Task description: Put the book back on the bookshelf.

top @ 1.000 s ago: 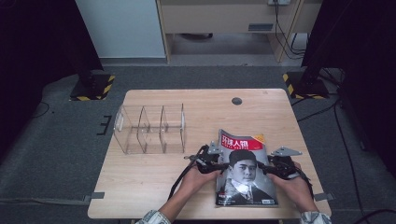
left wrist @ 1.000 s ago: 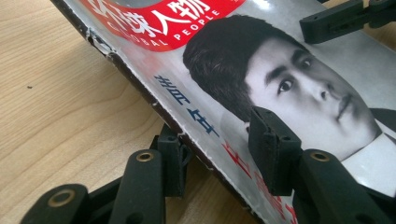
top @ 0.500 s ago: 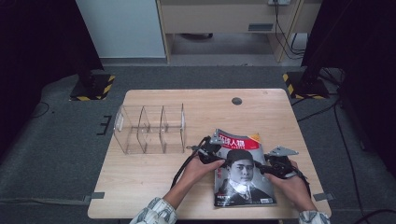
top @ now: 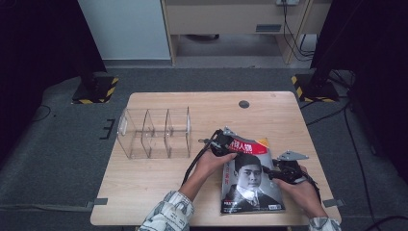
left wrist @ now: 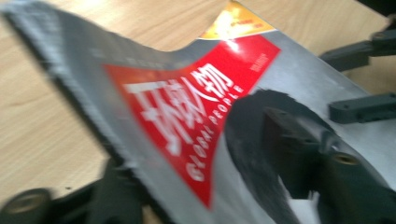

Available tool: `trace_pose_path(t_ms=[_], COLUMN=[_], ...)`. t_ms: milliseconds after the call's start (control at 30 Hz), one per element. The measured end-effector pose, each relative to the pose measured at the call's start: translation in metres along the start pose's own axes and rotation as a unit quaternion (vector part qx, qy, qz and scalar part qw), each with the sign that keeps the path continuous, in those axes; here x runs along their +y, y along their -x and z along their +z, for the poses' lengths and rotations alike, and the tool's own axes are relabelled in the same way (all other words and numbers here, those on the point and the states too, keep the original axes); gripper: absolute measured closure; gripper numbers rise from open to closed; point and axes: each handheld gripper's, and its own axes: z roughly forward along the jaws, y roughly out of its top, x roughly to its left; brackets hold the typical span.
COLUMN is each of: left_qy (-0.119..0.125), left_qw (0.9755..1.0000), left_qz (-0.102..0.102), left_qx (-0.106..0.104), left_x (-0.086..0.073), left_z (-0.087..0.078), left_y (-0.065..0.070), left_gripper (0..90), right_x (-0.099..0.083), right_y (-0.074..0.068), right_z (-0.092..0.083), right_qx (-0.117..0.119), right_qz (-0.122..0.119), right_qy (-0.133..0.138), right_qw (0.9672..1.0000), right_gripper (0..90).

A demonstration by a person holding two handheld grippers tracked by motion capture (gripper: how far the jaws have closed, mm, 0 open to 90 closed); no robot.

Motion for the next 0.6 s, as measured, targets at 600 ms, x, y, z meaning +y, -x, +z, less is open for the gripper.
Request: trace_pose_path(t_ms=[600], left_qy=[0.004], left_qw=[0.9991], left_qz=[-0.012], left_qx=[-0.04], left_x=[0.016], left_z=[0.007], left_y=[-0.003], left_gripper=[51.2], right_x=[0.004], right_y=[0.008], right_z=[0.003], right_qx=[-0.022], right_qz=[-0.004], right_qy=[0.009], right_qw=[0.9997], right_gripper=[57.2])
